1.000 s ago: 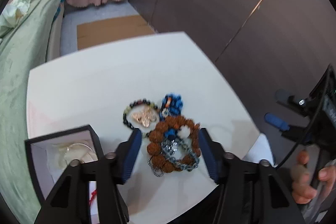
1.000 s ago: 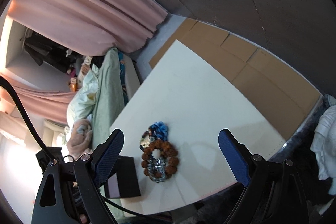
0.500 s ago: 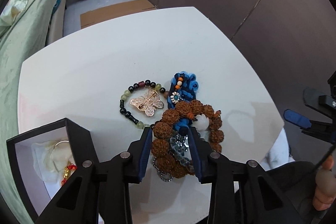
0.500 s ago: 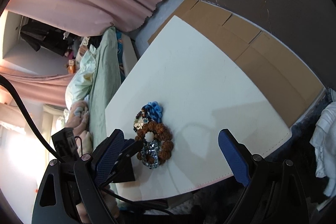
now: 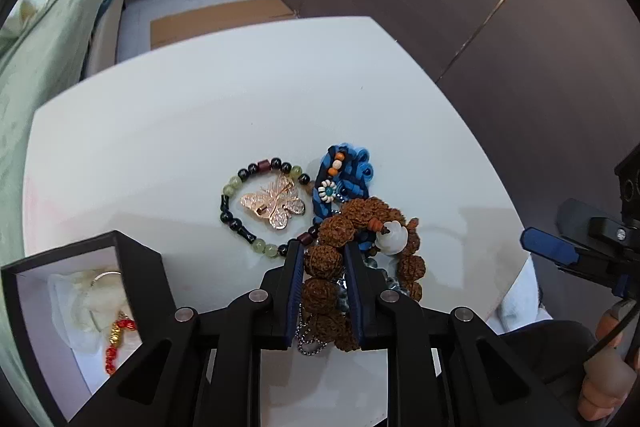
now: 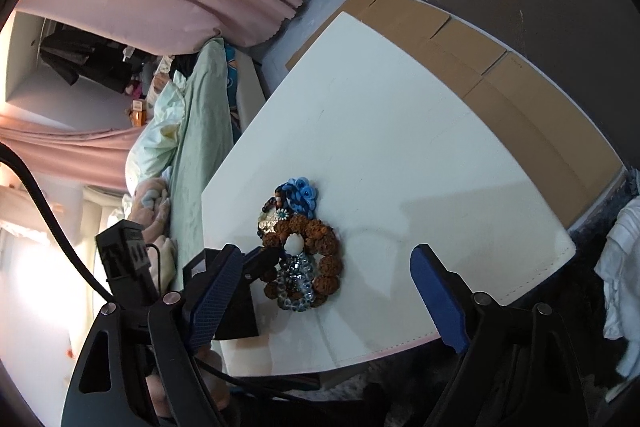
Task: Organize jewelry
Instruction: 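Lift the brown bead bracelet with the left gripper while the right gripper grasps the blue bead bracelet, then carry the brown bracelet into the box with the left gripper while the right drops the blue bracelet in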
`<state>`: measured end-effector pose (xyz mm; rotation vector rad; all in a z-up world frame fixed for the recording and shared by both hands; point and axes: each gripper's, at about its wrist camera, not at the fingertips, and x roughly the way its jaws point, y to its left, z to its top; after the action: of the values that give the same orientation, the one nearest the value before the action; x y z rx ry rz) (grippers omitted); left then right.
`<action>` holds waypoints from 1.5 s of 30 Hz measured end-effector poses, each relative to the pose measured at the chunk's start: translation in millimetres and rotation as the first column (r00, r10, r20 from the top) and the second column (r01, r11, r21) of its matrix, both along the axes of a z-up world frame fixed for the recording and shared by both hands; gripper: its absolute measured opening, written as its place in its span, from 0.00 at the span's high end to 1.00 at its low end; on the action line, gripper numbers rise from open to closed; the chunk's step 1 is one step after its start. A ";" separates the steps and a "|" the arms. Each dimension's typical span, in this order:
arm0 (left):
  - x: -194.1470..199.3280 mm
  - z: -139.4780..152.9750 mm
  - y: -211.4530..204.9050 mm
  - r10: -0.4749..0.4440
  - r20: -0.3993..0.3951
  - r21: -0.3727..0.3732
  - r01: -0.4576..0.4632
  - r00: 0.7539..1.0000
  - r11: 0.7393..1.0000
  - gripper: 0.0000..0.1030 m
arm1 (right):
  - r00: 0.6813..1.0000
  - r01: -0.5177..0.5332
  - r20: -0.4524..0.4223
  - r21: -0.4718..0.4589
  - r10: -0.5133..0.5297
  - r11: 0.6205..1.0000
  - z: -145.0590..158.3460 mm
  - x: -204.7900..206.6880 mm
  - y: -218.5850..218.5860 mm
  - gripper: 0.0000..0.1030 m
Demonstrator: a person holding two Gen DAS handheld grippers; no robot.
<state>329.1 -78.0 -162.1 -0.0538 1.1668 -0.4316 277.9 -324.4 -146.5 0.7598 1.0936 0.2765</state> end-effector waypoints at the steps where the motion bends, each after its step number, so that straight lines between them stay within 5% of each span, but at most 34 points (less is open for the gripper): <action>1: -0.5 2.3 0.0 0.000 0.007 -0.005 0.000 1.000 1.000 0.79 | 1.000 -0.001 -0.001 -0.002 0.001 1.000 -0.2 0.6 1.5 0.17; 12: -17.8 55.5 4.7 -0.041 0.106 -0.173 0.059 0.994 0.983 0.80 | 1.000 -0.008 -0.017 0.001 0.008 1.000 -7.4 6.3 16.2 0.21; 23: -17.3 91.6 44.1 0.059 0.184 -0.254 -0.011 0.981 0.967 0.80 | 1.000 -0.017 -0.017 -0.016 0.016 1.000 -20.4 20.6 39.8 0.34; 37: -8.8 107.9 95.8 0.179 0.206 -0.304 -0.111 0.962 0.946 0.80 | 0.996 -0.094 -0.018 -0.238 0.092 0.967 -39.3 60.8 93.9 0.56; 40: -9.3 111.3 102.9 0.191 0.208 -0.313 -0.120 0.959 0.942 0.80 | 0.993 -0.112 -0.004 -0.314 0.117 0.943 -36.6 67.0 105.4 0.69; 41: -9.7 111.5 105.0 0.193 0.209 -0.314 -0.121 0.959 0.942 0.80 | 0.992 -0.120 -0.007 -0.331 0.124 0.936 -37.6 69.3 106.9 0.89; 45: -13.8 112.7 114.5 0.205 0.213 -0.314 -0.131 0.956 0.940 0.80 | 0.994 -0.112 -0.024 -0.268 0.109 0.957 -43.1 67.6 98.8 0.90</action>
<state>315.3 36.5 -49.4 -0.3526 0.8406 -0.4444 345.4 -225.6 -189.6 0.4580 1.1563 0.2132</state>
